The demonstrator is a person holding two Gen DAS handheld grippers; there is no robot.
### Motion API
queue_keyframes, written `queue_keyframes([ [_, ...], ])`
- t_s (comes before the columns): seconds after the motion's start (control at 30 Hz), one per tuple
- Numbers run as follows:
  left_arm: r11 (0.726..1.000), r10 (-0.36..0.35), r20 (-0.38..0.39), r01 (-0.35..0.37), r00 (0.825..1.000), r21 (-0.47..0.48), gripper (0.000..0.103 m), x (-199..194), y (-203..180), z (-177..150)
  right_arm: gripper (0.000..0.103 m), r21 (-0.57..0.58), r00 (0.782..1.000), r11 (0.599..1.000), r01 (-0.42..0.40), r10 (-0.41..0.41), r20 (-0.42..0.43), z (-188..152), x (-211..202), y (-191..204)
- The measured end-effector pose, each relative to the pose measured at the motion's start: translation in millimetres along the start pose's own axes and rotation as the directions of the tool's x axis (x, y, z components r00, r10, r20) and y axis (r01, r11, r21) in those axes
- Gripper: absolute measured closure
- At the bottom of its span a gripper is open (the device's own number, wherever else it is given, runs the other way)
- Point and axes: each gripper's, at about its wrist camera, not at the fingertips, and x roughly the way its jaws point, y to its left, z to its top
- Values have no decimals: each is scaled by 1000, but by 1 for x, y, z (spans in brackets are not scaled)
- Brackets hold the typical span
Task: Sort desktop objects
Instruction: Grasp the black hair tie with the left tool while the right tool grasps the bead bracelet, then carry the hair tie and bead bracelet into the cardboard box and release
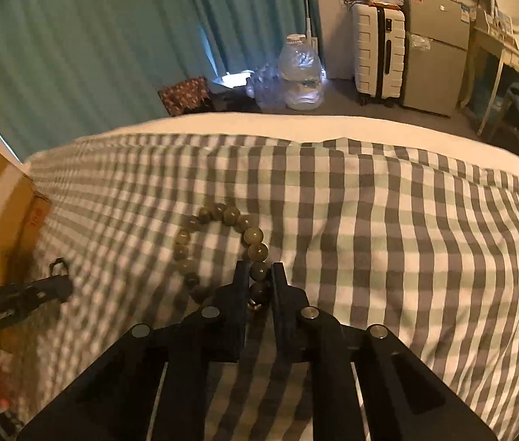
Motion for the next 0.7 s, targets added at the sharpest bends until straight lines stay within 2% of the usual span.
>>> queue_keyframes([
  [0.1,1000,-15,16,16,1000,-25,96,-4,2,7,92,-1,999,1000,10,-10,43,-5,-19,2],
  [0.17,999,-27,22,27,999,-29,96,-9,3,6,92,17,998,1000,-13,12,68,-7,-31,2],
  [0.3,999,-29,30,30,999,-18,96,-25,3,0,92,66,996,996,-66,61,69,-14,-56,-8],
  [0.4,999,-44,32,44,999,-11,96,-36,-5,-3,92,68,996,995,-68,64,59,-23,-72,-7],
  [0.53,999,-17,44,15,999,43,96,-50,-22,-8,92,79,997,995,-64,60,54,-38,-95,-4],
  [0.7,998,-37,58,34,998,55,96,-71,-26,-15,92,54,996,997,-57,54,71,-51,-127,13],
])
